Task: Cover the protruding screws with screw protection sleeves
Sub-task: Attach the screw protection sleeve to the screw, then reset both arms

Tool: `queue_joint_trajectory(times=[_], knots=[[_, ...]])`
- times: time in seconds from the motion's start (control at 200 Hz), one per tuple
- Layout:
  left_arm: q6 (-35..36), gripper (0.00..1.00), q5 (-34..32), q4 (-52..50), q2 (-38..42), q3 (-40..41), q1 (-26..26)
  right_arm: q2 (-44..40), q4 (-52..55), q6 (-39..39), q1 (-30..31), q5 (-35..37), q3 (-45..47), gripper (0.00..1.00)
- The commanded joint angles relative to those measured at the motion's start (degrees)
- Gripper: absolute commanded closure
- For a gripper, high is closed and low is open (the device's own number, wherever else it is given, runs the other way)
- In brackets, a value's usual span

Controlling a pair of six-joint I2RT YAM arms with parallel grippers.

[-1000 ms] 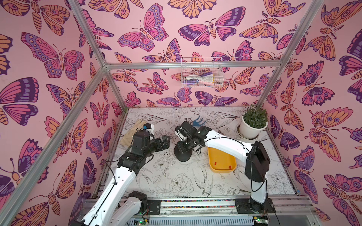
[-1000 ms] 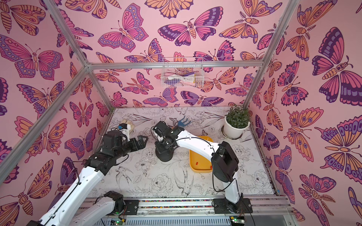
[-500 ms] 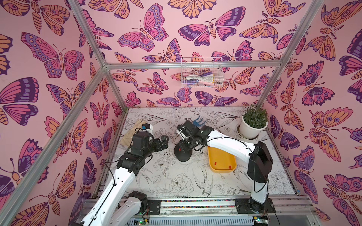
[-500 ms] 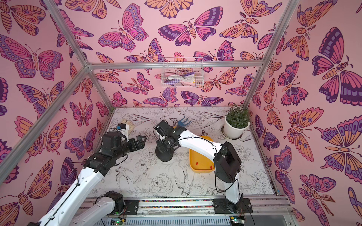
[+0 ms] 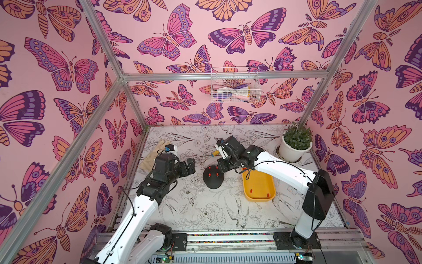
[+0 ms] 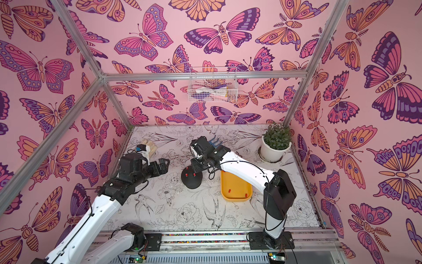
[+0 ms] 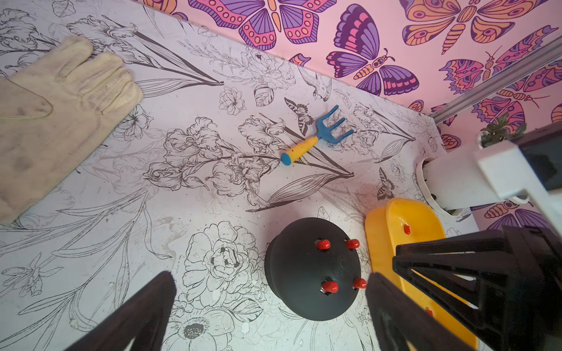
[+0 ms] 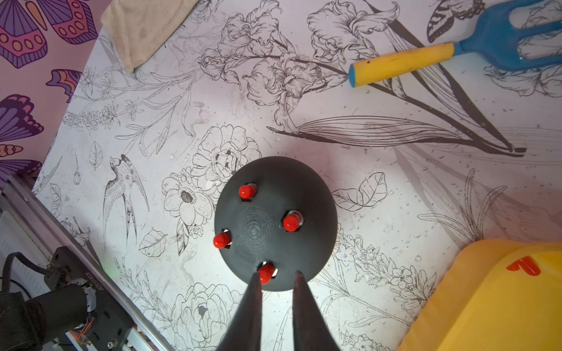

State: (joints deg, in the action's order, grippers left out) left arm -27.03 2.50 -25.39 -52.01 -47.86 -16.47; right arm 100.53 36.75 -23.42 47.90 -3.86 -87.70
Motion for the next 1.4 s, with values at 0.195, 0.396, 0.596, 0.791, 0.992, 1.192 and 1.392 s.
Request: queue_joint_trajectory(times=[0.195,0.396,0.596,0.791,0.992,1.192,1.392], knots=[[0.3,0.0,0.1,-0.6,-1.5,-1.2,0.3,-7.9,-2.7,-0.1,-2.9,3.7,6.9,0.78],[0.3,0.0,-1.0,-0.6,-2.4,-1.0,0.3,-11.9,-4.4,-0.7,-5.3,3.9,11.5,0.74],[0.5,0.0,-2.9,-0.3,-4.0,-1.0,0.3,-15.4,-5.6,-0.7,-8.1,4.8,15.7,0.63],[1.7,0.0,-7.0,1.6,-4.6,-0.2,0.3,-19.2,-7.1,-0.9,-11.4,6.4,20.3,0.38],[2.7,0.0,-11.8,5.7,-5.3,2.2,0.3,-21.6,-7.9,-0.8,-15.1,6.7,23.6,0.2],[6.3,0.01,-15.8,12.9,-6.4,5.0,0.3,-24.1,-9.0,-0.3,-19.0,7.6,26.7,0.09],[14.0,0.01,-24.1,19.4,-6.5,7.6,0.3,-29.9,-12.6,1.4,-22.1,10.6,32.6,0.06]])
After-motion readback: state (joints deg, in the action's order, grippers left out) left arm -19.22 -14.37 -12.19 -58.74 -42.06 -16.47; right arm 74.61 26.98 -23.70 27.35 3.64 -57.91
